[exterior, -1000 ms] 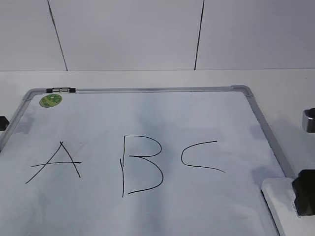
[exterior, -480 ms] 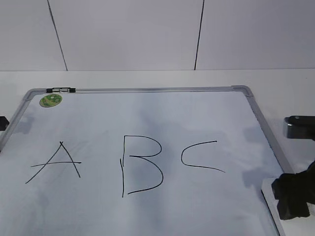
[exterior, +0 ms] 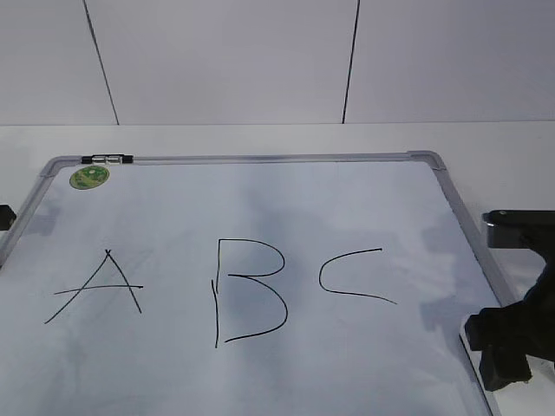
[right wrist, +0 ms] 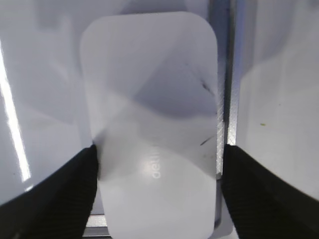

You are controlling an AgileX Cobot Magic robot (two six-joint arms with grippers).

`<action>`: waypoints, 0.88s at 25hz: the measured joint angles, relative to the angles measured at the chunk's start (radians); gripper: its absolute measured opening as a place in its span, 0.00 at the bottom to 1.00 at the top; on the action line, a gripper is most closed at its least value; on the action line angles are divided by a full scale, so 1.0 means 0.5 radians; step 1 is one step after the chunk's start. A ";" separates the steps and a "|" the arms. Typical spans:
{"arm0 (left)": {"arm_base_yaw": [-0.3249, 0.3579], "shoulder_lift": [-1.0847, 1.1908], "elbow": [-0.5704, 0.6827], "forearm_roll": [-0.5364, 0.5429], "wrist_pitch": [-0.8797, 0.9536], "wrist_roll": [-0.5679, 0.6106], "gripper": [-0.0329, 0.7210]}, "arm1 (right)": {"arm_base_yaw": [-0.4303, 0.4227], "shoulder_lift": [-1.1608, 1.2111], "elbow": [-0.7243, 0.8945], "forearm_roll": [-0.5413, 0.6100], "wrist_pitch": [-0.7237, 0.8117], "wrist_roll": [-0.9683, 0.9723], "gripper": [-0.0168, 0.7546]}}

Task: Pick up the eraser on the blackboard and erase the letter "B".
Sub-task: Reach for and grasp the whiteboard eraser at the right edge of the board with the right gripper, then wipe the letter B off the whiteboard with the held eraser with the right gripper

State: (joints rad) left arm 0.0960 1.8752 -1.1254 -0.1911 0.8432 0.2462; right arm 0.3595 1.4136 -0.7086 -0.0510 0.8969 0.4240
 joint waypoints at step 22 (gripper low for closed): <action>0.000 0.000 0.000 0.000 0.000 0.000 0.07 | 0.000 0.015 0.001 0.048 -0.055 -0.138 0.79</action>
State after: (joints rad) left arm 0.0960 1.8752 -1.1254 -0.1911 0.8432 0.2462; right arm 0.3595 1.4210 -0.7083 -0.0271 0.8696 0.3549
